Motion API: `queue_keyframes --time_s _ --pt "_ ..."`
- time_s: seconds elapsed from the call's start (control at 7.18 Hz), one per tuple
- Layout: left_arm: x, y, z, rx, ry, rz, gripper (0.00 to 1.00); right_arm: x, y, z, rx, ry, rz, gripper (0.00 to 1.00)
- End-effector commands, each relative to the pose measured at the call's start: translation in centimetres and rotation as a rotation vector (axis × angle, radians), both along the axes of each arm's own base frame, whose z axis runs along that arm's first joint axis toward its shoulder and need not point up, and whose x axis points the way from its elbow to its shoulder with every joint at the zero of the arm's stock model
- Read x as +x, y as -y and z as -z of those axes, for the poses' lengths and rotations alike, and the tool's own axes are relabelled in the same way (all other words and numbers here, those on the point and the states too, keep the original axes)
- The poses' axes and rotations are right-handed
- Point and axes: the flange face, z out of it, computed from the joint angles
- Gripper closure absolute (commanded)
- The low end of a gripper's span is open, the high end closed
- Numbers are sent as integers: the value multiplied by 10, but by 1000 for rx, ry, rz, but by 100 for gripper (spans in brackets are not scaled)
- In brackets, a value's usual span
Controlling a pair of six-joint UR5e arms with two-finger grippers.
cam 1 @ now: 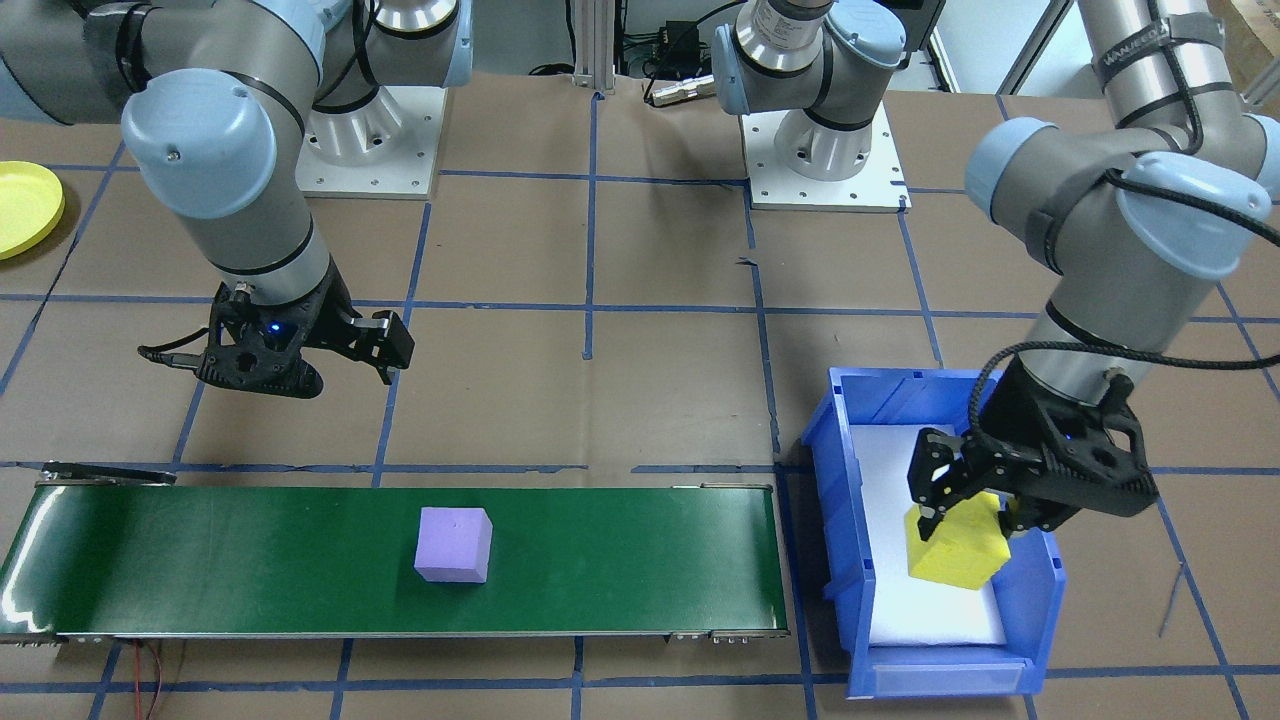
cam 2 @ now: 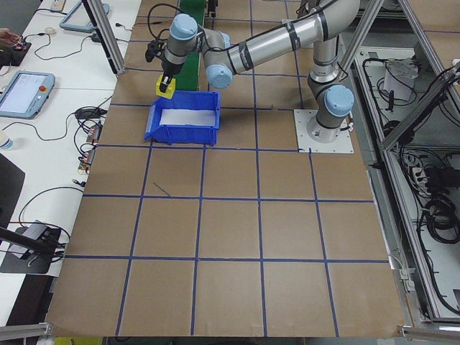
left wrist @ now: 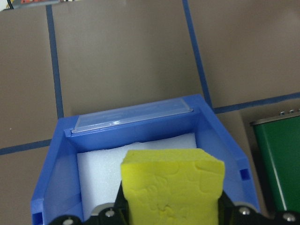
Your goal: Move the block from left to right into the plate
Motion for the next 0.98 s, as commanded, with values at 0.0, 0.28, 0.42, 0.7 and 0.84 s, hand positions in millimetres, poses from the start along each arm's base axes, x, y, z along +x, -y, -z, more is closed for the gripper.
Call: queue_keyframes --time_s 0.0,0.28,0.42,0.7,0.84 --pt "-73 -18 -16 -4 -47 -4 69 -6 3 12 2 -17 5 0" --pt "-86 -14 17 52 -60 -4 69 -22 29 19 -39 -3 33 0" --pt "-92 -7 42 89 -62 3 69 -40 51 18 -47 7 3 0" --pt "-112 4 83 113 -71 3 69 -109 100 15 -89 123 16 0" --pt "-116 10 96 99 -74 3 69 -146 110 30 -85 165 -19 0"
